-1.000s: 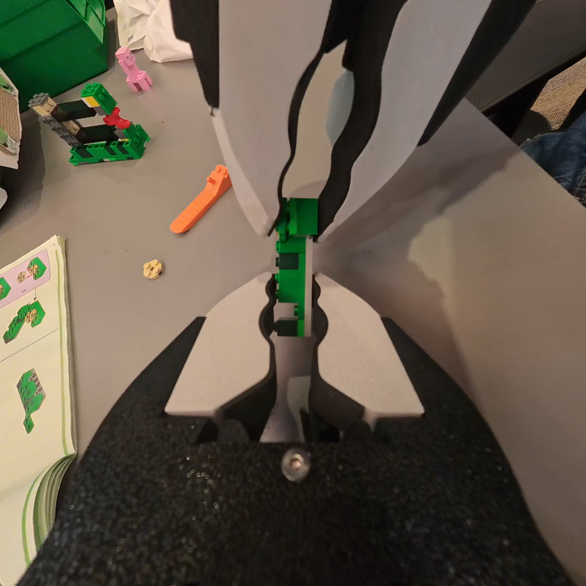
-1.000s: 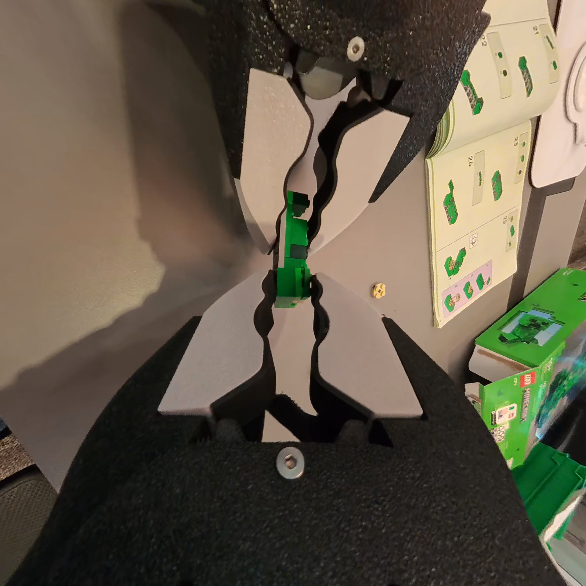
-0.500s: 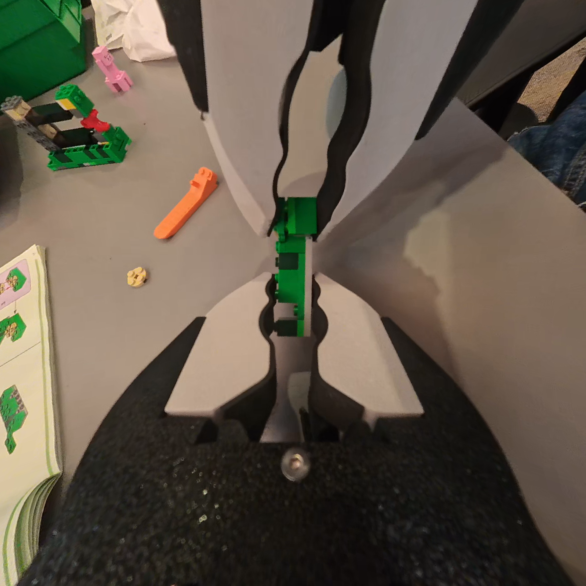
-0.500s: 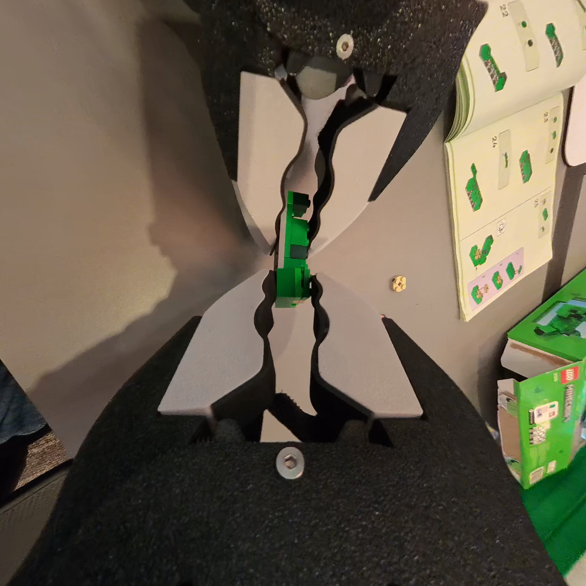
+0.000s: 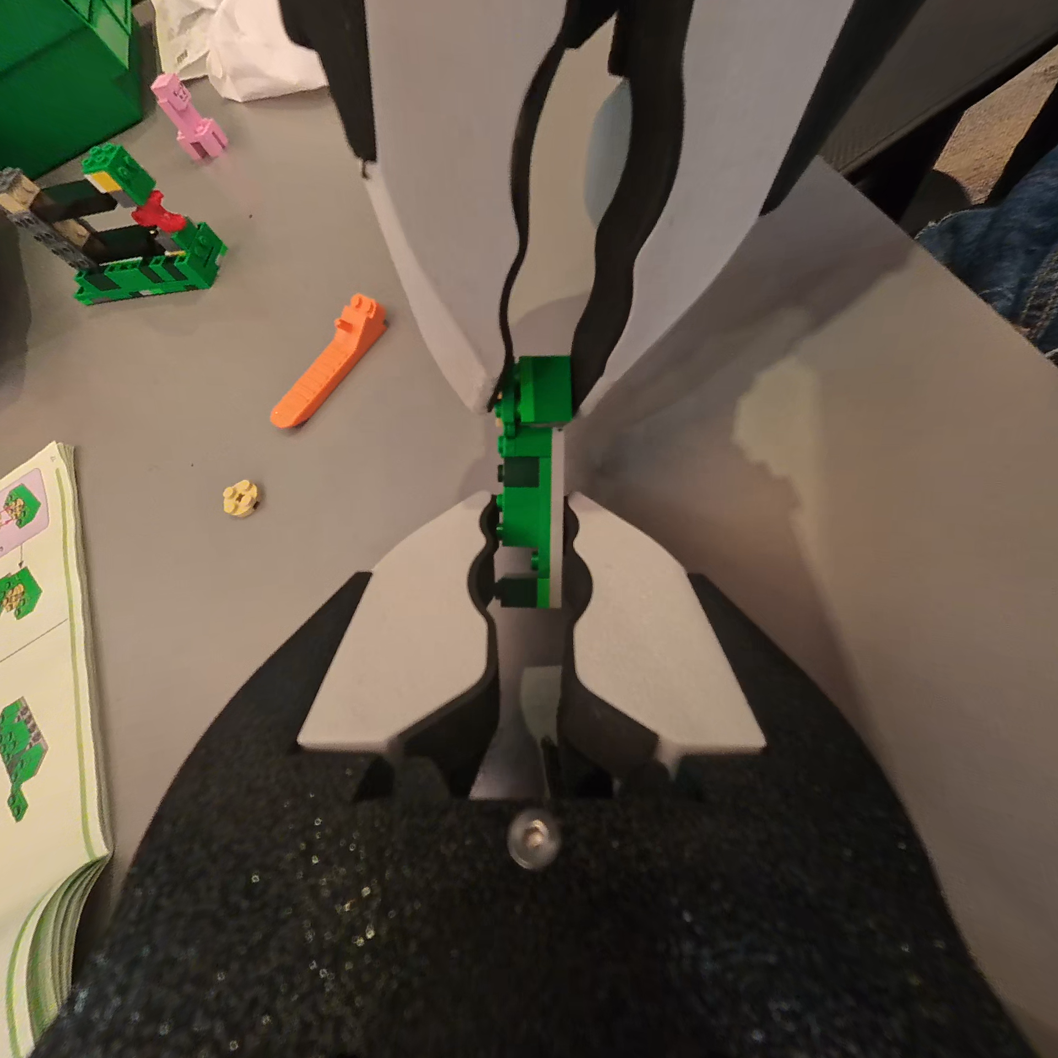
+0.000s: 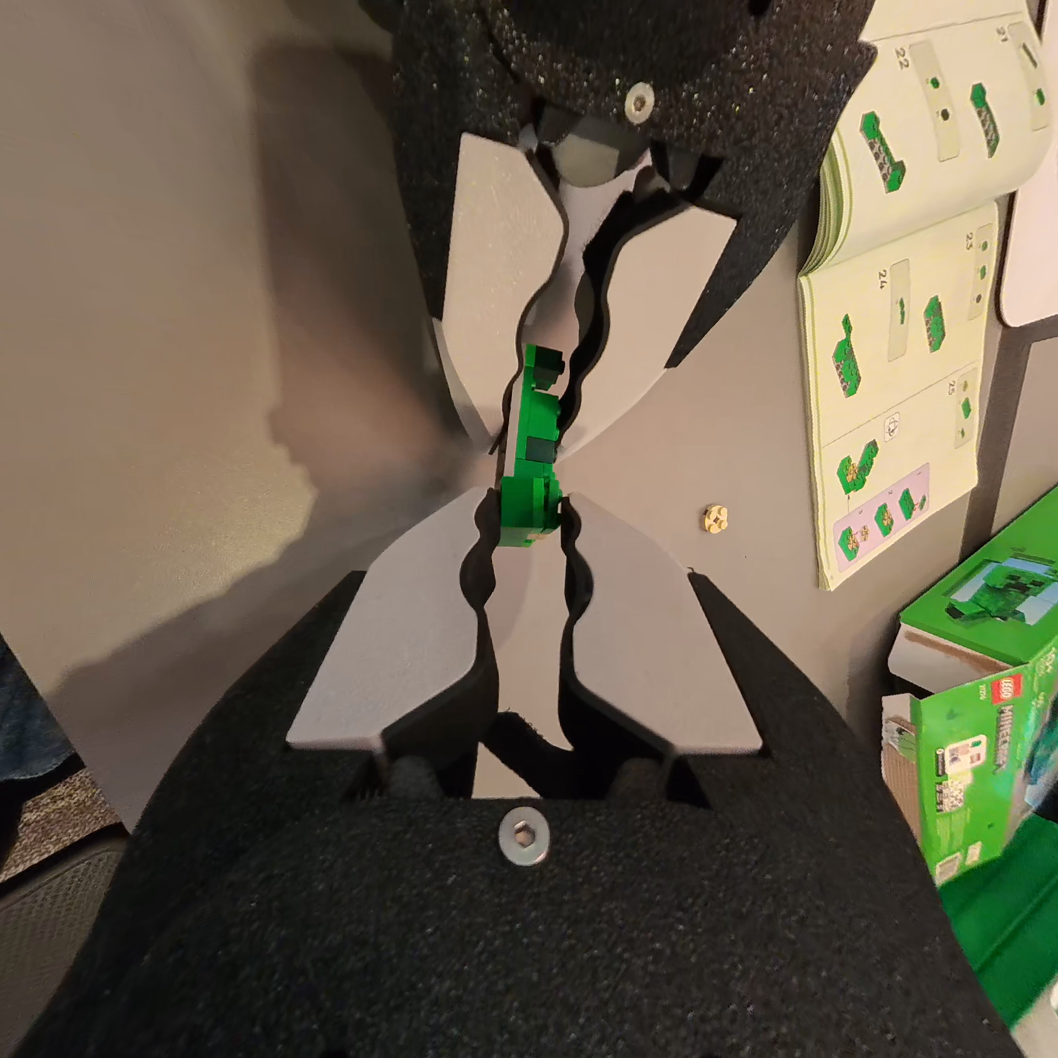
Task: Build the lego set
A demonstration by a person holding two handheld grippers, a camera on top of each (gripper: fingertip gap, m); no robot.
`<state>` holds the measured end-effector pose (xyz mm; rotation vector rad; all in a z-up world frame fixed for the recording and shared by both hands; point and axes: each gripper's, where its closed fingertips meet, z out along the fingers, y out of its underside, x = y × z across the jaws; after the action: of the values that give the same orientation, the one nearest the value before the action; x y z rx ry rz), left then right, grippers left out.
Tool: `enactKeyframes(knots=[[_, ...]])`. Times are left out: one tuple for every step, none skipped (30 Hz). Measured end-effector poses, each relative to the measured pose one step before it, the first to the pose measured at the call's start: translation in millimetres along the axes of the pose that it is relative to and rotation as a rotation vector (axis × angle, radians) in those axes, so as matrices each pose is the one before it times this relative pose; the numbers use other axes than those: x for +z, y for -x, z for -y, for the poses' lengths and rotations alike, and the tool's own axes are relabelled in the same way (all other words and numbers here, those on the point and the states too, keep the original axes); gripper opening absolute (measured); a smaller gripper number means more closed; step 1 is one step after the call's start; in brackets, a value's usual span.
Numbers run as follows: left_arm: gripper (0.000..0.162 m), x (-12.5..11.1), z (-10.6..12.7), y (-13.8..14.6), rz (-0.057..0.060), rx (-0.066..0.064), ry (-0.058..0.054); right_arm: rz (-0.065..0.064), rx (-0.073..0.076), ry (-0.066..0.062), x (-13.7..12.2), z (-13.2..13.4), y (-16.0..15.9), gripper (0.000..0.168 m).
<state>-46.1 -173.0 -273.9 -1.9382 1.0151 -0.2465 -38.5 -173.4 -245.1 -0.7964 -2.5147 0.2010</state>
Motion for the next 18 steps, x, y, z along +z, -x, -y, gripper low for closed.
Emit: enactKeyframes(knots=[[0.019, -0.29, 0.51, 0.26, 0.0015, -0.0009, -0.0032, 0.0007, 0.0013, -0.0027, -0.50, 0.25, -0.38, 0.019], [0.019, -0.46, 0.65, 0.25, 0.0013, -0.0008, -0.0048, -0.0023, 0.0003, -0.0045, -0.62, 0.32, -0.42, 0.019], [0.019, -0.44, 0.92, 0.20, 0.0007, -0.0016, -0.0067, -0.0038, -0.0014, -0.0045, -0.69, 0.30, -0.37, 0.019], [0.019, -0.40, 0.93, 0.49, 0.0012, -0.0033, -0.0076, -0.0060, 0.0029, -0.0034, -0.84, 0.24, -0.63, 0.019], [0.019, -0.54, 1.01, 0.40, 0.0017, -0.0027, -0.0075, -0.0057, 0.0102, -0.0032, -0.81, 0.44, -0.75, 0.019], [0.019, -0.53, 0.91, 0.53, 0.0016, -0.0014, -0.0076, -0.0044, 0.0115, -0.0044, -0.88, 0.59, -0.64, 0.019], [0.019, -0.51, 0.91, 0.28, 0.0015, -0.0010, -0.0066, -0.0035, 0.0102, -0.0048, -0.87, 0.45, -0.50, 0.019], [0.019, -0.28, 0.64, 0.38, 0.0026, -0.0002, -0.0041, -0.0018, 0.0109, -0.0019, -0.58, 0.03, -0.33, 0.019], [0.019, -0.01, 0.25, 0.36, 0.0029, 0.0005, -0.0015, -0.0024, 0.0110, -0.0003, -0.31, 0.05, -0.53, 0.019], [0.019, 0.10, -0.17, -0.12, -0.0002, 0.0022, 0.0007, -0.0015, 0.0052, 0.0006, 0.01, -0.11, 0.05, 0.019], [0.019, 0.28, -0.52, -0.41, -0.0013, 0.0039, 0.0027, 0.0031, 0.0021, 0.0011, 0.17, -0.09, 0.81, 0.019], [0.019, 0.60, -0.52, -0.39, 0.0007, 0.0056, 0.0035, 0.0028, -0.0023, 0.0012, 0.26, -0.12, 0.95, 0.019], [0.019, 0.49, -0.36, -0.34, 0.0006, 0.0057, 0.0036, 0.0027, -0.0035, 0.0027, 0.16, -0.39, 0.80, 0.019], [0.019, 0.44, -0.27, -0.39, -0.0001, 0.0033, 0.0029, -0.0020, -0.0043, 0.0026, 0.29, -0.49, 0.29, 0.018], [0.019, 0.45, -0.03, -0.71, -0.0039, 0.0017, 0.0006, 0.0022, -0.0069, 0.0011, 0.15, -0.34, 0.85, 0.018], [0.019, 0.41, 0.21, -0.29, -0.0010, -0.0007, -0.0019, -0.0016, -0.0133, 0.0006, -0.08, -0.29, 0.44, 0.018], [0.019, 0.15, 0.22, -0.13, -0.0018, -0.0032, -0.0026, -0.0073, -0.0093, 0.0027, -0.07, -0.38, -0.22, 0.018], [0.019, 0.14, 0.44, -0.47, -0.0062, -0.0070, -0.0053, 0.0016, -0.0088, -0.0015, -0.34, 0.14, 0.66, 0.018]])
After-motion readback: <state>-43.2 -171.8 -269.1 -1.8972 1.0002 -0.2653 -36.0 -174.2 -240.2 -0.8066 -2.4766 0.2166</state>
